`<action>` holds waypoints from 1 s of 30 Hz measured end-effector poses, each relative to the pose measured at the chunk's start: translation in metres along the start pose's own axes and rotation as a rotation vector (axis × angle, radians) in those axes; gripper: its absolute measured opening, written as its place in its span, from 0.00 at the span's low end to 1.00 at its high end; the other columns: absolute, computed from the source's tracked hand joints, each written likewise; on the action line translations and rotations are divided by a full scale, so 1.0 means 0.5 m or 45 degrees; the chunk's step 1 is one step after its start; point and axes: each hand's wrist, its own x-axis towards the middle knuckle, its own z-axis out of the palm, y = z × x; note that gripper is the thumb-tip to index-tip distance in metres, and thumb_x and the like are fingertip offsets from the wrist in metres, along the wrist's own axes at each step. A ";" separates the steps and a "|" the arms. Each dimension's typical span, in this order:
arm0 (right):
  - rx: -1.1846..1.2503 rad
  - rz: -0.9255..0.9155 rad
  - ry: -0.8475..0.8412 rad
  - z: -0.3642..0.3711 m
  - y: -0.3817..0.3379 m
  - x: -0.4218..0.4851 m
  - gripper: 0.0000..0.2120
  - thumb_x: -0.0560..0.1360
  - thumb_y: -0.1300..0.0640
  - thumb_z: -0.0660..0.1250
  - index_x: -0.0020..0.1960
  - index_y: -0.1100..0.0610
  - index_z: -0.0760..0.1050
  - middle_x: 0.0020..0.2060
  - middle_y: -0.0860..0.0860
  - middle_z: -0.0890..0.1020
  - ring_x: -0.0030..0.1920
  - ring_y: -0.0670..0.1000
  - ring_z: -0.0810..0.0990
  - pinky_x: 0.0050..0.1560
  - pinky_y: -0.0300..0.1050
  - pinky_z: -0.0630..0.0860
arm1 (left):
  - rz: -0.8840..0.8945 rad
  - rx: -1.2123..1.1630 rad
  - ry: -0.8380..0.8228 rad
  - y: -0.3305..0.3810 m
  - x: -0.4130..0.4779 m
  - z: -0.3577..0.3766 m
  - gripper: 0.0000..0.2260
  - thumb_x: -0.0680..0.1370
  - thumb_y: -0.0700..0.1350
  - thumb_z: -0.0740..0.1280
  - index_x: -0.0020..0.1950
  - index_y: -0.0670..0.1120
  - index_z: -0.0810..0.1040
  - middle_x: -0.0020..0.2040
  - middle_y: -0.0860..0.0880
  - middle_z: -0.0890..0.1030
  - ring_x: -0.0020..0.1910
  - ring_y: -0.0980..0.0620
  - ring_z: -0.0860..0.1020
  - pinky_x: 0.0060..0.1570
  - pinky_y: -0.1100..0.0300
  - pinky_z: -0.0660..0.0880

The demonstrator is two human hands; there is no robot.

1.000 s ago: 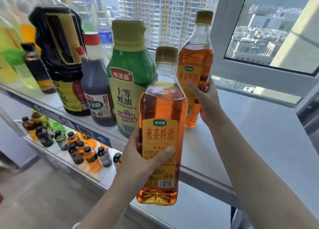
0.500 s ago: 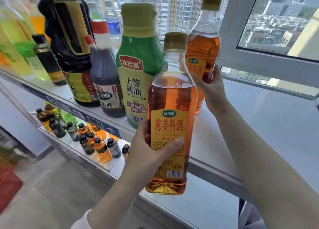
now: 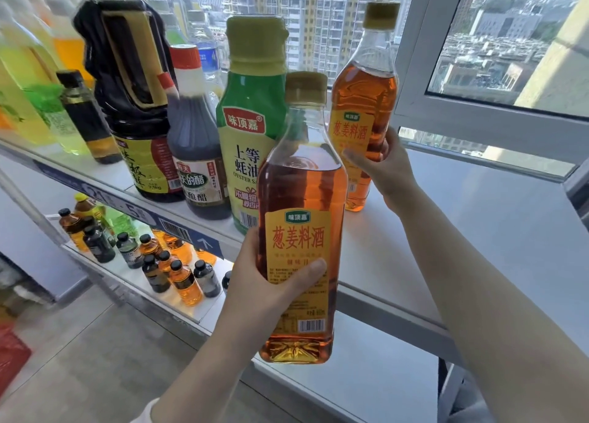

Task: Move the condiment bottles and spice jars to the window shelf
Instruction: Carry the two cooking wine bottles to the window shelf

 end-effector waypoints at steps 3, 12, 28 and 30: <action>0.008 0.006 0.039 0.000 -0.001 0.001 0.23 0.69 0.60 0.74 0.58 0.50 0.67 0.48 0.41 0.78 0.46 0.39 0.79 0.40 0.34 0.77 | 0.000 -0.020 -0.011 0.001 -0.005 0.001 0.29 0.56 0.62 0.73 0.54 0.58 0.69 0.48 0.58 0.80 0.48 0.56 0.80 0.46 0.58 0.78; -0.277 -0.071 0.147 -0.012 -0.038 -0.035 0.39 0.67 0.53 0.75 0.72 0.55 0.60 0.68 0.51 0.68 0.65 0.44 0.66 0.61 0.40 0.66 | 0.049 -0.023 -0.037 0.004 -0.011 0.003 0.26 0.58 0.63 0.74 0.51 0.59 0.69 0.46 0.59 0.79 0.45 0.59 0.79 0.41 0.64 0.75; -0.178 -0.057 -0.090 -0.030 -0.231 -0.245 0.38 0.56 0.50 0.80 0.62 0.52 0.70 0.51 0.50 0.81 0.49 0.48 0.83 0.45 0.43 0.80 | 0.409 -0.021 -0.366 0.077 0.018 0.051 0.27 0.57 0.56 0.72 0.53 0.52 0.71 0.42 0.58 0.81 0.39 0.66 0.80 0.35 0.71 0.75; -0.163 -0.054 -0.055 -0.032 -0.243 -0.244 0.40 0.51 0.49 0.79 0.61 0.52 0.69 0.52 0.53 0.80 0.50 0.52 0.82 0.47 0.47 0.81 | 0.448 0.047 -0.376 0.083 0.025 0.051 0.29 0.58 0.57 0.72 0.56 0.51 0.71 0.44 0.58 0.81 0.42 0.63 0.81 0.39 0.68 0.77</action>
